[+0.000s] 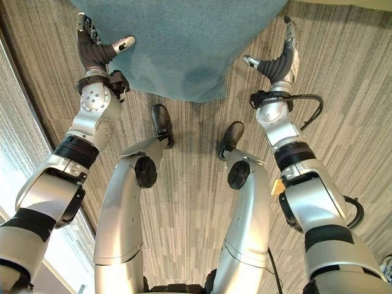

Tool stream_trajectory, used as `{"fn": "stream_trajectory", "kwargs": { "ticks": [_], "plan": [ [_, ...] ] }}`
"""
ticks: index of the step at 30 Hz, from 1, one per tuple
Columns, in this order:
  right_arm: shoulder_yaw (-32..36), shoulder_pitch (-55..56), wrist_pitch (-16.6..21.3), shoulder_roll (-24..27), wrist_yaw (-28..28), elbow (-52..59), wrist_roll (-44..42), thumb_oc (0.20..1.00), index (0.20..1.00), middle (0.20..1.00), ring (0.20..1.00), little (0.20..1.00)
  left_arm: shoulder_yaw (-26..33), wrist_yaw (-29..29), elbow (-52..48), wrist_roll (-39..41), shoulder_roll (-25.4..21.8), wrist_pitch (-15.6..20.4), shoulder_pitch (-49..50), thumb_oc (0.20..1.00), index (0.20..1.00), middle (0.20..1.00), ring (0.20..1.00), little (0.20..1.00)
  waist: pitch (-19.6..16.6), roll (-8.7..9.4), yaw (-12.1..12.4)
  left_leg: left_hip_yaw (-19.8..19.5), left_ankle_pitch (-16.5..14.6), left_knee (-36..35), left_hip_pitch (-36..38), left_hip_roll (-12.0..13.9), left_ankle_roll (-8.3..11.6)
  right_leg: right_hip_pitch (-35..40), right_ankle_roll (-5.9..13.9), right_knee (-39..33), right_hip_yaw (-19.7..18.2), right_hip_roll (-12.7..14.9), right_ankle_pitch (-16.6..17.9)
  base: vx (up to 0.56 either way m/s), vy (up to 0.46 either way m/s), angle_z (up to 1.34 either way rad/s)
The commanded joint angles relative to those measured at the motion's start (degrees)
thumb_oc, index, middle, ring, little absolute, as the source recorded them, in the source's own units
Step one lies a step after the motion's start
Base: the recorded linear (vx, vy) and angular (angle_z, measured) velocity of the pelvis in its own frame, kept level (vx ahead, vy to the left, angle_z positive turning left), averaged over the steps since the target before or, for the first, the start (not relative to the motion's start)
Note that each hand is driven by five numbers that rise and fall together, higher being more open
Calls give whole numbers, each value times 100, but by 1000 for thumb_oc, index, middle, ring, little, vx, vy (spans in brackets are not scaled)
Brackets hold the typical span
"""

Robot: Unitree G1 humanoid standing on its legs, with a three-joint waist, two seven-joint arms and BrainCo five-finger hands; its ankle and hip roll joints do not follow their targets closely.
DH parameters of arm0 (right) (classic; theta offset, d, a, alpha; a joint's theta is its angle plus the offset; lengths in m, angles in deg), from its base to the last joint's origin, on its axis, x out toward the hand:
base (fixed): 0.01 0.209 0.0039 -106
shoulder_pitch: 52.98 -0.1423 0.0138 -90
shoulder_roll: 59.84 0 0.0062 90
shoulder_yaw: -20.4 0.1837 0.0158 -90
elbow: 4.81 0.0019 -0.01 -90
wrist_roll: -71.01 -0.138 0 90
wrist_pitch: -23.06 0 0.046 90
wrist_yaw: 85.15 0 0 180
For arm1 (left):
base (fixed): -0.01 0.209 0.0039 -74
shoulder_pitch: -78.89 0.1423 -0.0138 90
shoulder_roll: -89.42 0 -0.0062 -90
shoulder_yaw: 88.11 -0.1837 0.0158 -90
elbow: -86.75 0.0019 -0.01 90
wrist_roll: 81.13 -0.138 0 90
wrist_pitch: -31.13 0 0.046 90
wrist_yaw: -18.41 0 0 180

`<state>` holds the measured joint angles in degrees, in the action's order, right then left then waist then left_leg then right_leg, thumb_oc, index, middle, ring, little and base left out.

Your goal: Pick up all the scattered cushions and arrange them neatly on the sofa.

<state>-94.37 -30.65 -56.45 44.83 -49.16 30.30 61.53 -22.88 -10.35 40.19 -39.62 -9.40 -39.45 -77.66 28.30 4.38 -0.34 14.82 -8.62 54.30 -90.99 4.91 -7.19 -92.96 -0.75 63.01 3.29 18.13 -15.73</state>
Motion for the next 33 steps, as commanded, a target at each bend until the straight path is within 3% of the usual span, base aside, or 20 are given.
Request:
{"fn": "stream_trajectory", "kwargs": {
  "ticks": [1, 9, 23, 24, 29, 33],
  "plan": [
    [-294, -96, 38, -57, -41, -121, -408, 1000, 1000, 1000, 1000, 1000, -122, 317, -603, 14, 301, 422, -20, 1000, 1000, 1000, 1000, 1000, -261, -315, -162, -942, -922, 305, 103, -289, 434, 304, 305, -350, -429, -199, 53, 3, -39, 4],
    [-291, -501, -57, -468, 289, -548, -773, 1000, 1000, 1000, 1000, 1000, -138, 101, -871, 47, 280, 501, -143, 1000, 1000, 1000, 1000, 1000, -110, -355, -98, -935, -896, 393, 103, -317, 441, 303, 288, -157, -462, -182, 16, 12, -15, 5],
    [-245, -554, 549, -168, -437, -277, -1948, 1000, 1000, 1000, 1000, 1000, -219, 346, -1327, 231, 164, 574, -182, 1000, 1000, 1000, 1000, 1000, 118, -404, -86, -932, -916, 612, 103, -293, 449, 301, 356, 51, -538, -201, 43, 1, 0, 0],
    [-451, -690, 586, -79, -721, -210, -2051, 1000, 1000, 1000, 1000, 1000, -290, 449, -1388, 286, 121, 583, -230, 1000, 1000, 1000, 1000, 1000, 139, -416, -74, -933, -910, 635, 103, -285, 457, 301, 371, 78, -543, -202, 53, 0, 0, 0],
    [-876, -1017, 652, 7, -1060, -42, -2090, 1000, 1000, 1000, 1000, 1000, -419, 592, -1434, 332, 100, 589, -311, 1000, 1000, 1000, 1000, 1000, 140, -426, -40, -973, -861, 626, 103, -294, 478, 301, 387, 104, -557, -221, 67, 0, 0, 0],
    [-1236, -1436, 735, -248, -1180, 122, -2293, 1000, 1000, 1000, 1000, 1000, -530, 562, -1422, 441, 172, 679, -586, 1000, 1000, 1000, 1000, 1000, 141, -443, -4, -1000, -825, 678, 103, -284, 512, 301, 373, 192, -552, -221, 47, 0, 0, 0]
  ]
}}
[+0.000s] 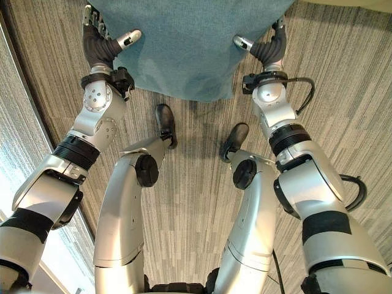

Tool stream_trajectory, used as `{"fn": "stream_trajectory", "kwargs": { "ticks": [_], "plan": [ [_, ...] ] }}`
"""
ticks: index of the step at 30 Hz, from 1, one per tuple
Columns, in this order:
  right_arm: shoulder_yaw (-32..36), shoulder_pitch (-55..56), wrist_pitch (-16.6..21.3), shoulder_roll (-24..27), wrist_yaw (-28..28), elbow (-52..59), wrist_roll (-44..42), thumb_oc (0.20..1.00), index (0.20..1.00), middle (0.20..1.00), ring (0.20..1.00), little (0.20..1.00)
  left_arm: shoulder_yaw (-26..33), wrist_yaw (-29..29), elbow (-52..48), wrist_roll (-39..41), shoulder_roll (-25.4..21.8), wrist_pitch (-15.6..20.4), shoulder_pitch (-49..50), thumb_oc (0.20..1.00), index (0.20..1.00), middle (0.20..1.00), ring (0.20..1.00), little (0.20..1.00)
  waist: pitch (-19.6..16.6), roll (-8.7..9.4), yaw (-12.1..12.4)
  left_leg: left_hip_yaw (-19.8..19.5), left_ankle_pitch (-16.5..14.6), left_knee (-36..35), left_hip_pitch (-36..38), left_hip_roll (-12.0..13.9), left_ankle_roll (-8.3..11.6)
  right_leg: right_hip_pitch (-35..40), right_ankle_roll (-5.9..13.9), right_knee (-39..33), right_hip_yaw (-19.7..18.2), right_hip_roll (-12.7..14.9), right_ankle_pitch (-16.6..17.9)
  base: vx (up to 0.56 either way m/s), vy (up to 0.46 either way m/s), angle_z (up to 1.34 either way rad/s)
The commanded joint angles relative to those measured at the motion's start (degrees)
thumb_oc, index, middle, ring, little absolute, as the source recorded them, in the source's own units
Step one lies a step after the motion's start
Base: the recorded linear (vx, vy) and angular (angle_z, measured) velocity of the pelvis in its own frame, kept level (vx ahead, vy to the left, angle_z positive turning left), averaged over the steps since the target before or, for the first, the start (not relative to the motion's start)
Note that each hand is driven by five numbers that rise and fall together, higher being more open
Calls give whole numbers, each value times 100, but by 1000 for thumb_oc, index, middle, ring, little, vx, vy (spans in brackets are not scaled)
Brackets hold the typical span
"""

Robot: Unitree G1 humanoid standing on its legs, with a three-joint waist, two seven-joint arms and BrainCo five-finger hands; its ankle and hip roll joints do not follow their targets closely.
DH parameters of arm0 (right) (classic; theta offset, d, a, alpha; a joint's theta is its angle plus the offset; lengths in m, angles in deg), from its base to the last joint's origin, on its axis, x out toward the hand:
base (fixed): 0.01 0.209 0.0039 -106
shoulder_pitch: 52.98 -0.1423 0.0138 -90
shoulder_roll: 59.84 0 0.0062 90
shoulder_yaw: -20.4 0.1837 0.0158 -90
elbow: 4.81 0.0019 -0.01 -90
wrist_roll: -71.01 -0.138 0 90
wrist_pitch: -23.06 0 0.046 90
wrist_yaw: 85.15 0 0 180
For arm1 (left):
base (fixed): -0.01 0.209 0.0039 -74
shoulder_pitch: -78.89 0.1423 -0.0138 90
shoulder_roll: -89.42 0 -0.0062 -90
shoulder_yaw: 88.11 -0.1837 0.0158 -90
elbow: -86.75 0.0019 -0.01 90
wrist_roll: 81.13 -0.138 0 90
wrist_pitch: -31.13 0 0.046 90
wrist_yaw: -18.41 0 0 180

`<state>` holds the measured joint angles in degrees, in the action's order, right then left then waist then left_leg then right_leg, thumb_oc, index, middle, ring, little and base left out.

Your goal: Pick up all the scattered cushions and arrange them neatly on the sofa.

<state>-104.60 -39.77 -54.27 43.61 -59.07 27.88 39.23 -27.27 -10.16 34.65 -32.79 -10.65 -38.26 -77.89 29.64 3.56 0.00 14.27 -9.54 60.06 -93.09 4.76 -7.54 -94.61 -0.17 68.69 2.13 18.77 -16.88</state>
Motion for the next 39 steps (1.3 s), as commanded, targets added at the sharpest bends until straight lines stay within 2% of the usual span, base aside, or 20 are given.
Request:
{"fn": "stream_trajectory", "kwargs": {
  "ticks": [1, 2, 3, 4, 5, 12, 15, 18, 19, 20, 23, 27, 30, 31, 35, 37, 39],
  "plan": [
    [-264, -570, 545, -165, -193, 477, -84, 799, 799, 799, 799, 799, -94, 535, -896, -210, 335, 555, -591, 1000, 1000, 1000, 1000, 1000, 7, -366, -31, -953, -729, 67, 313, -276, 546, 465, 317, -390, -430, -280, 164, 0, 0, 0],
    [-294, -696, 634, -245, -183, 662, -152, 219, 219, 219, 219, 219, -141, 516, -931, -186, 323, 607, -727, 1000, 1000, 1000, 1000, 1000, 7, -355, -32, -945, -705, 86, 313, -303, 563, 465, 313, -368, -435, -283, 167, 0, 0, 0],
    [-293, -697, 631, -246, -179, 667, -152, 200, 200, 200, 200, 200, -143, 514, -928, -185, 320, 608, -732, 583, 583, 583, 583, 583, 7, -352, -35, -944, -704, 85, 313, -305, 564, 465, 314, -368, -436, -281, 165, 0, 0, 0],
    [-254, -695, 701, -295, -185, 811, -213, 200, 200, 200, 200, 200, -134, 509, -942, -169, 319, 633, -771, 253, 253, 253, 253, 253, 7, -358, -45, -953, -695, 79, 313, -313, 569, 465, 323, -357, -458, -295, 178, 0, 0, 0],
    [-205, -679, 725, -309, -181, 924, -205, 200, 200, 200, 200, 200, -97, 514, -963, -157, 302, 658, -768, 200, 200, 200, 200, 200, 7, -350, -57, -960, -685, 62, 313, -325, 568, 465, 334, -350, -467, -298, 195, 0, 0, 0],
    [31, -578, 880, -261, -191, 1250, -245, 200, 200, 200, 200, 200, 122, 482, -1042, -100, 205, 779, -710, 200, 200, 200, 200, 200, -40, -314, -82, -906, -686, 115, 313, -327, 571, 465, 314, -293, -489, -345, 237, 0, 0, 0],
    [205, -373, 924, -69, -146, 1524, -68, 200, 200, 200, 200, 200, 278, 478, -1076, -87, 211, 800, -535, 200, 200, 200, 200, 200, -189, -313, -112, -908, -680, 70, 313, -345, 578, 466, 320, -395, -460, -394, 280, 0, 0, 0],
    [341, -96, 948, 8, -123, 1890, 178, 200, 200, 200, 200, 200, 366, 531, -1215, -180, 235, 800, -354, 200, 200, 200, 200, 200, -411, -326, -143, -874, -626, -195, 313, -395, 595, 478, 344, -618, -405, -457, 353, -16, 1, 1],
    [491, 163, 970, 24, -95, 2197, 365, 200, 200, 200, 200, 200, 449, 560, -1371, -290, 294, 795, -176, 200, 200, 200, 200, 200, -671, -368, -161, -857, -552, -434, 313, -422, 601, 547, 343, -903, -278, -495, 383, -36, -2, 4],
    [498, 193, 961, 24, -87, 2219, 377, 200, 200, 200, 200, 200, 448, 551, -1387, -302, 299, 790, -152, 200, 200, 200, 200, 200, -694, -377, -158, -866, -542, -452, 313, -424, 601, 555, 341, -925, -265, -494, 391, -44, 4, 2],
    [808, 683, 1032, -87, -67, 2779, 570, 200, 200, 200, 200, 200, 578, 568, -1698, -551, 429, 782, 170, 200, 200, 200, 200, 200, -1065, -492, -175, -931, -411, -841, 345, -466, 611, 714, 399, -1367, -26, -603, 455, -58, 6, 1],
    [1108, 1437, 1011, -169, -116, 3506, 980, 200, 200, 200, 200, 200, 748, 721, -2219, -834, 659, 718, 781, 200, 200, 200, 200, 200, -1121, -503, -227, -984, -238, -1718, 1312, -523, 621, 1619, 455, -2095, 244, -696, 581, -110, -21, 7],
    [1284, 1863, 1019, -222, -137, 3779, 1120, 200, 200, 200, 200, 200, 807, 817, -2512, -918, 760, 703, 1136, 200, 200, 200, 200, 200, -1112, -511, -252, -1097, -131, -2116, 1779, -561, 648, 2056, 459, -2439, 344, -703, 647, -57, -46, 9],
    [1571, 2530, 1043, -327, -191, 4228, 1326, 200, 200, 200, 200, 200, 899, 997, -2865, -1006, 852, 692, 1700, 200, 200, 200, 200, 200, -1147, -510, -266, -1206, -57, -2582, 2430, -541, 691, 2651, 447, -2818, 457, -680, 698, -54, -45, 7],
    [1750, 3266, 1035, -463, -253, 4638, 1567, 200, 200, 200, 200, 200, 892, 1215, -3112, -1033, 916, 670, 2298, 200, 200, 200, 200, 200, -1240, -503, -266, -1344, 30, -3093, 3193, -505, 755, 3368, 429, -3300, 625, -641, 753, -18, -75, 6],
    [1848, 3887, 1000, -539, -317, 4933, 1733, 200, 200, 200, 200, 200, 797, 1426, -3321, -953, 986, 647, 2804, 200, 200, 200, 200, 200, -1343, -513, -261, -1383, 166, -3510, 3844, -484, 848, 3989, 412, -3687, 836, -638, 794, 42, -109, 2],
    [1854, 3917, 992, -542, -317, 4952, 1737, 200, 200, 200, 200, 200, 788, 1426, -3331, -954, 987, 646, 2827, 200, 200, 200, 200, 200, -1323, -518, -261, -1394, 177, -3540, 3899, -482, 851, 4050, 411, -3719, 853, -644, 804, 12, -79, 8]
  ]
}}
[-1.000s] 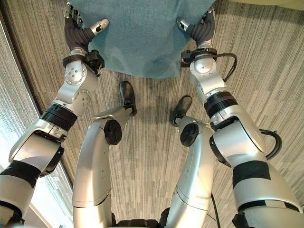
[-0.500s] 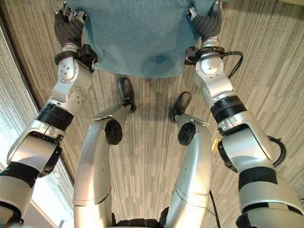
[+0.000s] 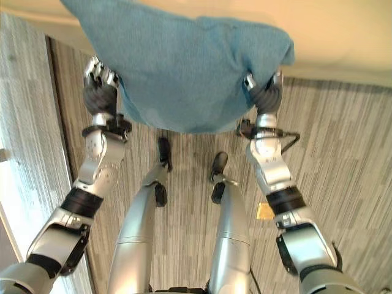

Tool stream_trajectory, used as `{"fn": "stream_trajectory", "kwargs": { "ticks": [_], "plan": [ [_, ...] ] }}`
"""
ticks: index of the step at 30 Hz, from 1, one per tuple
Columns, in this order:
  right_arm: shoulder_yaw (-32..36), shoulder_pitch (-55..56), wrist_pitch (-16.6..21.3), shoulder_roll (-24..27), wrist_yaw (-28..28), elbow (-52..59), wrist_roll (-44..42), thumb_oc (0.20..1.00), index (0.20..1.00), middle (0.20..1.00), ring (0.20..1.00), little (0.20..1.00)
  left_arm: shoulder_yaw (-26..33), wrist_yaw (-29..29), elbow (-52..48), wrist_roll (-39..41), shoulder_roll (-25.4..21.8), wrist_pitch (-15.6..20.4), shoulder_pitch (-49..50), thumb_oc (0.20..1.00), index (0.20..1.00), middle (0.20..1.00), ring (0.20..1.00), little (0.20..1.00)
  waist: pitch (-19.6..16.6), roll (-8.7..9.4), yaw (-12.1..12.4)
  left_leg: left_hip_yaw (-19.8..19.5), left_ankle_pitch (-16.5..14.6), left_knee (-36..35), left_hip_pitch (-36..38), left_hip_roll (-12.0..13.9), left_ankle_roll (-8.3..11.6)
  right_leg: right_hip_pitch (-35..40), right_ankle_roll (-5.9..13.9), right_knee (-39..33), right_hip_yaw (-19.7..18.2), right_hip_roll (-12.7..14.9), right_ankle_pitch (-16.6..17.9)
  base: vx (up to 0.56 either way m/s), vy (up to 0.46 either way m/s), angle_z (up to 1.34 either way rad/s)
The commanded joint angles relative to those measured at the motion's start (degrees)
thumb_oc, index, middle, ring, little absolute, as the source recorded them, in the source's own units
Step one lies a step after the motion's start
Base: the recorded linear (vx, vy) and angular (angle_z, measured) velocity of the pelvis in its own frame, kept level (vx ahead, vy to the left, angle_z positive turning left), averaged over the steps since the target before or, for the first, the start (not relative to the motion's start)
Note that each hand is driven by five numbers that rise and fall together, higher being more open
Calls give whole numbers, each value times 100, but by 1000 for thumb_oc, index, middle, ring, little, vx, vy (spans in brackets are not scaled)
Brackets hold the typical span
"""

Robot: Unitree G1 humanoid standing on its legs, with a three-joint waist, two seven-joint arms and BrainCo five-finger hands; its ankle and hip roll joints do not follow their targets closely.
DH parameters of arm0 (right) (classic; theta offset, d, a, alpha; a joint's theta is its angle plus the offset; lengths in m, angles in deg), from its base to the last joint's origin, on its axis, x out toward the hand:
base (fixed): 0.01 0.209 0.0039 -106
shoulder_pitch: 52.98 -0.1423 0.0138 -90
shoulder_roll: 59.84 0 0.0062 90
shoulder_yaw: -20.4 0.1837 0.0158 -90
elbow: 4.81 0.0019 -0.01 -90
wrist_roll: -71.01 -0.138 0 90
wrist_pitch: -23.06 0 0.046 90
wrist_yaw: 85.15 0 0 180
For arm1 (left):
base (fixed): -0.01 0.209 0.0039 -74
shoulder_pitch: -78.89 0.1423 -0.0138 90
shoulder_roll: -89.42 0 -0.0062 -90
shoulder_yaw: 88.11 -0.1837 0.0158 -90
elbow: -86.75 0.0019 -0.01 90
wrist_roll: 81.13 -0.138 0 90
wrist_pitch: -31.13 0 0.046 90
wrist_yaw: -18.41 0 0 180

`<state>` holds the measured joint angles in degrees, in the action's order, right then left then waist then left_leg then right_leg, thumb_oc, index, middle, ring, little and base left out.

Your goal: Pick up all the scattered cushions and arrange them neatly on the sofa.

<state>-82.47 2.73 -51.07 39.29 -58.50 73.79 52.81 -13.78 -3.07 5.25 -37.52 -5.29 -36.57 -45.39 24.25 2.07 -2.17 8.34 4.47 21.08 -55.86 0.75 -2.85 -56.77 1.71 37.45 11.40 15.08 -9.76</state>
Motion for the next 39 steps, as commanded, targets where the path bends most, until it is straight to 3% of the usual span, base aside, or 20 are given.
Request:
{"fn": "stream_trajectory", "kwargs": {
  "ticks": [1, 3, 6, 8, 11, 14, 20, 22, 23, 26, 27, 29, 33, 34, 38, 39],
  "plan": [
    [-359, 38, 637, -168, -458, 452, 455, 200, 200, 200, 200, 200, -614, 851, -458, -395, 535, 454, -94, 200, 200, 200, 200, 200, -877, -350, -33, -862, -1146, 1, 720, -63, 428, 773, 207, -886, 51, -302, 94, 3, -89, 16],
    [-336, 246, 644, -213, -508, 523, 424, 200, 200, 200, 200, 200, -634, 908, -500, -329, 578, 452, 75, 200, 200, 200, 200, 200, -919, -352, -31, -876, -1106, -170, 980, -40, 451, 1016, 204, -1015, 113, -317, 106, 24, -120, 15],
    [-345, 811, 561, -292, -598, 628, 549, 200, 200, 200, 200, 200, -734, 1064, -476, -133, 674, 372, 608, 200, 200, 200, 200, 200, -1057, -291, -11, -883, -978, -724, 1993, 87, 538, 2014, 184, -1545, 294, -414, 109, 67, -141, 6],
    [-261, 1110, 537, -286, -630, 734, 629, 200, 200, 200, 200, 200, -752, 1107, -480, -148, 688, 341, 874, 200, 200, 200, 200, 200, -1108, -274, -19, -839, -718, -1014, 2440, 132, 573, 2457, 139, -1862, 422, -468, 299, 20, -103, -1],
    [-112, 1767, 435, -183, -761, 1076, 880, 200, 200, 200, 200, 200, -800, 1232, -545, -224, 599, 234, 1478, 200, 200, 200, 200, 200, -1330, -279, -72, -710, -516, -1651, 3597, 334, 749, 3557, 122, -2341, 441, -729, 231, 196, -202, -4],
    [-8, 2157, 405, -168, -869, 1298, 898, 200, 200, 200, 200, 200, -849, 1283, -613, -324, 550, 143, 1738, 200, 200, 200, 200, 200, -1450, -283, -128, -616, -424, -1911, 4142, 471, 837, 4068, 78, -2546, 396, -907, 152, 134, -132, -7],
    [153, 2602, 389, -203, -930, 1530, 929, 200, 200, 200, 200, 200, -852, 1329, -689, -375, 586, 64, 2021, 200, 200, 200, 200, 200, -1621, -243, -219, -489, -407, -1881, 4480, 593, 894, 4574, 9, -2876, 264, -1121, 113, 85, -162, -5],
    [296, 2835, 370, -189, -915, 1591, 891, 200, 200, 200, 200, 200, -892, 1370, -610, -208, 656, 9, 2150, 200, 200, 200, 200, 200, -1650, -132, -281, -313, -544, -1119, 4405, 621, 809, 4971, -107, -3040, 228, -1166, 39, 74, -210, 7],
    [297, 2838, 368, -189, -916, 1593, 891, 200, 200, 200, 200, 200, -893, 1372, -608, -207, 655, 11, 2150, 200, 200, 200, 200, 200, -1648, -136, -284, -321, -563, -1083, 4388, 626, 809, 4978, -107, -3048, 234, -1171, 42, 52, -122, 8],
    [318, 2859, 352, -220, -907, 1626, 858, 200, 200, 200, 200, 200, -916, 1330, -606, -226, 684, -30, 2181, 200, 200, 200, 200, 200, -1639, -65, -237, -371, -661, -629, 4269, 487, 737, 5117, -119, -3079, 199, -1153, 29, 46, -52, 1],
    [338, 2850, 354, -237, -916, 1609, 844, 200, 200, 200, 200, 200, -922, 1334, -584, -268, 707, -63, 2278, 200, 200, 200, 200, 200, -1686, -20, -141, -595, -969, -688, 4094, 118, 608, 5190, -83, -3096, 70, -1167, 38, 200, -12, 5],
    [398, 2919, 314, -240, -936, 1559, 816, 200, 200, 200, 200, 200, -902, 1344, -535, -298, 694, -132, 2412, 200, 200, 200, 200, 200, -1836, -2, -37, -541, -743, -1000, 3815, -132, 549, 5514, -14, -3254, 5, -1267, -2, 249, 1, -14],
    [445, 2845, 235, -293, -841, 1502, 831, 200, 200, 200, 200, 200, -791, 1306, -547, -329, 664, -187, 2492, 200, 200, 200, 200, 200, -1877, 15, 212, -442, -484, -1254, 3529, -293, 545, 5805, -2, -3285, -299, -1447, -84, 220, 65, -38],
    [453, 2854, 229, -344, -902, 1491, 853, 200, 200, 200, 200, 200, -717, 1313, -591, -363, 632, -219, 2636, 200, 200, 200, 200, 200, -1961, 17, 276, -621, -439, -1435, 3747, -342, 453, 5938, 63, -3228, -400, -1456, -119, 297, 129, -81],
    [475, 2943, 192, -396, -1038, 1467, 834, 200, 200, 200, 200, 200, -705, 1360, -591, -427, 566, -294, 2819, 200, 200, 200, 200, 200, -2090, 75, 292, -532, -574, -1497, 4086, -382, 257, 6028, 229, -2913, -463, -1270, -157, 262, 147, -81],
    [467, 2938, 176, -406, -1084, 1470, 860, 200, 200, 200, 200, 200, -681, 1378, -599, -424, 537, -314, 2849, 200, 200, 200, 200, 200, -2108, 76, 291, -523, -639, -1517, 4204, -405, 176, 5944, 314, -2560, -472, -1202, -27, 114, 107, -20]
  ]
}}
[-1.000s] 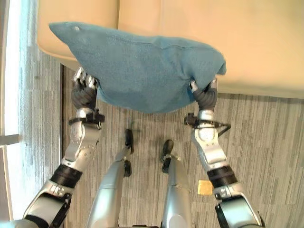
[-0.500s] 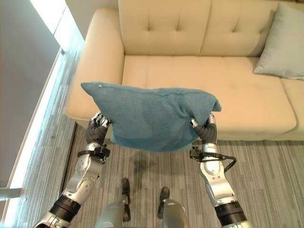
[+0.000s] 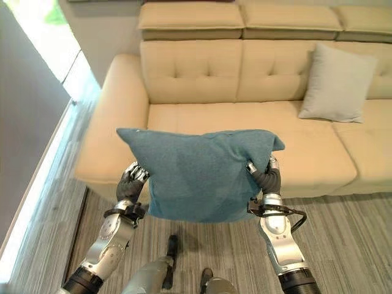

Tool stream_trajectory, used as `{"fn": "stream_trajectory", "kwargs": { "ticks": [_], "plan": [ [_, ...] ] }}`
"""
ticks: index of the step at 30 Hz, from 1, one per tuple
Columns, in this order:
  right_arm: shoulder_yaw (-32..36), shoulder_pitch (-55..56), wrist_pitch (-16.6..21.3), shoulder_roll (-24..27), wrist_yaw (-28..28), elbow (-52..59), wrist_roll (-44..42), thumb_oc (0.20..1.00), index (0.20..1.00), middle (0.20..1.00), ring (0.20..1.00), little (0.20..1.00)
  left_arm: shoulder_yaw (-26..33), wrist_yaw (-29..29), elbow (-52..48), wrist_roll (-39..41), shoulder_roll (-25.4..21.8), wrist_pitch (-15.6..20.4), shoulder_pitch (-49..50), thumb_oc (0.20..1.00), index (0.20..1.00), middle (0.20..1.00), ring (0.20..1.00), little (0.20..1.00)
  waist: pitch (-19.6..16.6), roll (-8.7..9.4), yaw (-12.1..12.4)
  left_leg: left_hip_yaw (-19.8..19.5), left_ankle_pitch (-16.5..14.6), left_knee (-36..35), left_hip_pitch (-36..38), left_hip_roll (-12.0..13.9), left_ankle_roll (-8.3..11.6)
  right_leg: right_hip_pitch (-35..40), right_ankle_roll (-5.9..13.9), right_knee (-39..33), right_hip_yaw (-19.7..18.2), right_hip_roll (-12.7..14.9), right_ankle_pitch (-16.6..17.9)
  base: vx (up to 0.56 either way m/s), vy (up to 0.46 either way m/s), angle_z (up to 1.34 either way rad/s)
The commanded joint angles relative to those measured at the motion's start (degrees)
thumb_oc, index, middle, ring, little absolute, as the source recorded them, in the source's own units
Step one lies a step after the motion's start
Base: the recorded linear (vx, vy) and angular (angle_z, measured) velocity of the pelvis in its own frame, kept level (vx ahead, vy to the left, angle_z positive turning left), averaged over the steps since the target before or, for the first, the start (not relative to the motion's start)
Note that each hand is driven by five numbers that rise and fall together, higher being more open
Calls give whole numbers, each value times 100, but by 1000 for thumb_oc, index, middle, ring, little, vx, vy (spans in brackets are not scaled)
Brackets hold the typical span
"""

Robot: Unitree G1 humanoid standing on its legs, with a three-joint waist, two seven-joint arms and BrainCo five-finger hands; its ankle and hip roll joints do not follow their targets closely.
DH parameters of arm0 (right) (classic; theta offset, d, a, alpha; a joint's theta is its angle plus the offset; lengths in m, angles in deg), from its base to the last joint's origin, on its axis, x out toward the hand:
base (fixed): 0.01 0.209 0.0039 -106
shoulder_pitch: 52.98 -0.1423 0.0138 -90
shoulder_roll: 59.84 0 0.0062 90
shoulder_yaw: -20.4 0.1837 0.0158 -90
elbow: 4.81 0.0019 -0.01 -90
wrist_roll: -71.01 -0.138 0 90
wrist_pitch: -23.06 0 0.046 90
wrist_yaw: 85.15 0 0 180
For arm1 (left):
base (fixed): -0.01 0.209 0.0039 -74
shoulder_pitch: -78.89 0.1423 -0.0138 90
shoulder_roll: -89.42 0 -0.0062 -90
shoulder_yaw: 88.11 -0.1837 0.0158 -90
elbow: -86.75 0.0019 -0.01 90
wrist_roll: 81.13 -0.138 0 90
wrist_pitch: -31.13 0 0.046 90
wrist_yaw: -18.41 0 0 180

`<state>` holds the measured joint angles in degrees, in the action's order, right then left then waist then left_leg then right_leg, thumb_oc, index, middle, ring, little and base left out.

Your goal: Pick up all the scattered cushions and arrange them neatly on the sofa.

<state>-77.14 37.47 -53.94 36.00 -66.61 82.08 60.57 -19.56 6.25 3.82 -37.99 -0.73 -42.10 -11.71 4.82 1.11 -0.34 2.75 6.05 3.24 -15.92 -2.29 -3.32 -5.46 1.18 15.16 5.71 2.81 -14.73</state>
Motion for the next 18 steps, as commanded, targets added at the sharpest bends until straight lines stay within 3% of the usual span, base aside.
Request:
{"fn": "stream_trajectory", "kwargs": {
  "ticks": [1, 2, 3, 4, 6, 10, 14, 18],
  "plan": [
    [-73, -532, 455, -97, -326, 647, 93, 200, 200, 200, 200, 200, -95, 472, -475, -351, 66, 232, -488, 200, 200, 200, 200, 200, -149, 188, 116, 69, -855, 248, 315, -111, 156, 651, 474, 91, 65, 99, 624, 113, 105, -23],
    [-72, -532, 455, -97, -326, 647, 93, 200, 200, 200, 200, 200, -95, 472, -475, -351, 66, 232, -488, 200, 200, 200, 200, 200, -150, 189, 119, 71, -855, 247, 314, -111, 156, 648, 474, 95, 62, 100, 622, 117, 169, -18],
    [-124, -624, 411, -148, -366, 636, 140, 200, 200, 200, 200, 200, -69, 448, -513, -352, 38, 213, -452, 200, 200, 200, 200, 200, -41, 146, 118, 141, -990, 277, 518, -123, -16, 307, 730, 986, 86, 301, 1087, 138, 222, -14],
    [-213, -693, 414, -237, -424, 586, 135, 200, 200, 200, 200, 200, -45, 444, -548, -342, -5, 215, -427, 200, 200, 200, 200, 200, 60, 29, 122, 137, -1071, 238, 698, -54, -140, -72, 831, 1717, 210, 448, 1373, 191, 254, -35],
    [-225, -696, 405, -251, -419, 569, 177, 200, 200, 200, 200, 200, -32, 439, -552, -355, -7, 219, -411, 200, 200, 200, 200, 200, 74, 2, 122, 111, -1119, 202, 798, -44, -170, -260, 814, 1890, 229, 484, 1342, 119, 93, -40],
    [-226, -823, 402, -220, -443, 555, 208, 200, 200, 200, 200, 200, 30, 493, -575, -309, 50, 239, -467, 200, 200, 200, 200, 200, 81, -26, -6, -85, -1243, -55, 1231, -75, -112, -717, 533, 900, 268, 280, 920, 208, -8, 14],
    [-254, -972, 401, -166, -397, 516, 134, 200, 200, 200, 200, 200, 62, 505, -542, -276, 89, 249, -549, 200, 200, 200, 200, 200, 138, 80, -152, -260, -1447, -243, 1682, -160, 16, -991, 617, -878, 186, 234, 1426, 265, -86, 4],
    [-231, -954, 382, -133, -409, 511, 148, 200, 200, 200, 200, 200, 59, 556, -510, -251, 149, 273, -602, 200, 200, 200, 200, 200, 104, 154, -228, -448, -1653, -303, 1975, -167, 139, -893, 624, -1113, 145, 182, 1628, 258, -122, 34]
  ]
}}
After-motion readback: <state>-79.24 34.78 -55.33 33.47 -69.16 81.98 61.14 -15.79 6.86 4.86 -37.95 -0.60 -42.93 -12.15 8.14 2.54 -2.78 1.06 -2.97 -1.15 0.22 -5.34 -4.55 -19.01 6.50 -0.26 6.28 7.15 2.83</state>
